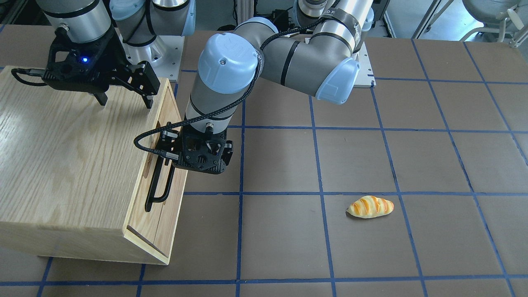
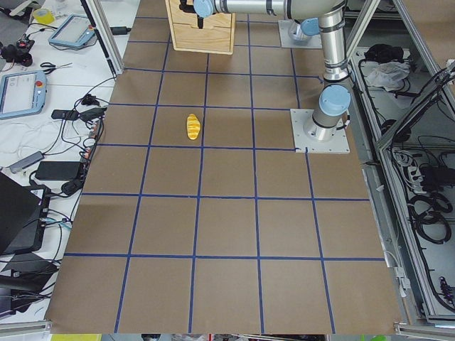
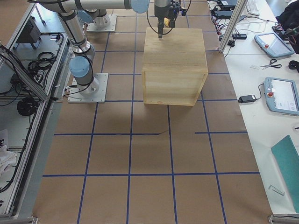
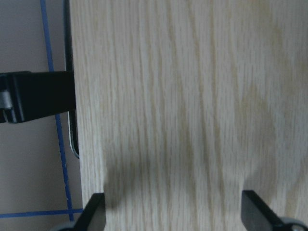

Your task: Open upper drawer

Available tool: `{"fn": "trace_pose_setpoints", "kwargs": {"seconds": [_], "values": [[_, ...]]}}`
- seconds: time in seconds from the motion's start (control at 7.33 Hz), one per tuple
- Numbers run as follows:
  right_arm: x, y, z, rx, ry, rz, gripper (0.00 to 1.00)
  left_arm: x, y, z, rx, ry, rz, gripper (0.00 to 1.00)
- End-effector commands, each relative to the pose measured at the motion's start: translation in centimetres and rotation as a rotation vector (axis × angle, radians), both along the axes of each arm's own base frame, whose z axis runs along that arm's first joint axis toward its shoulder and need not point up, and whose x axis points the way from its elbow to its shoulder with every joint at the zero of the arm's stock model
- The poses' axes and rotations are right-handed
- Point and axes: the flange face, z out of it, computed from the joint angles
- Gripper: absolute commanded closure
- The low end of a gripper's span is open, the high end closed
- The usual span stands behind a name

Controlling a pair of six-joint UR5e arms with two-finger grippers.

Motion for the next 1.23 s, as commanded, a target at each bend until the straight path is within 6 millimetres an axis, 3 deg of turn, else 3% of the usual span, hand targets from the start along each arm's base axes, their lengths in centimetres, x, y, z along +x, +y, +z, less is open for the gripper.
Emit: {"fn": "trace_pose_setpoints", "kwargs": {"seconds": [0.0,1.09], "values": [[0.02,0.0,0.0,0.0,-0.002,0.0,0.0,0.53,-0.25,-0.1,-0.026,-0.054,0.008,0.0],[0.02,0.0,0.0,0.0,-0.002,0.0,0.0,1.13,-0.21,0.5,-0.05,-0.089,0.021,0.0]]}}
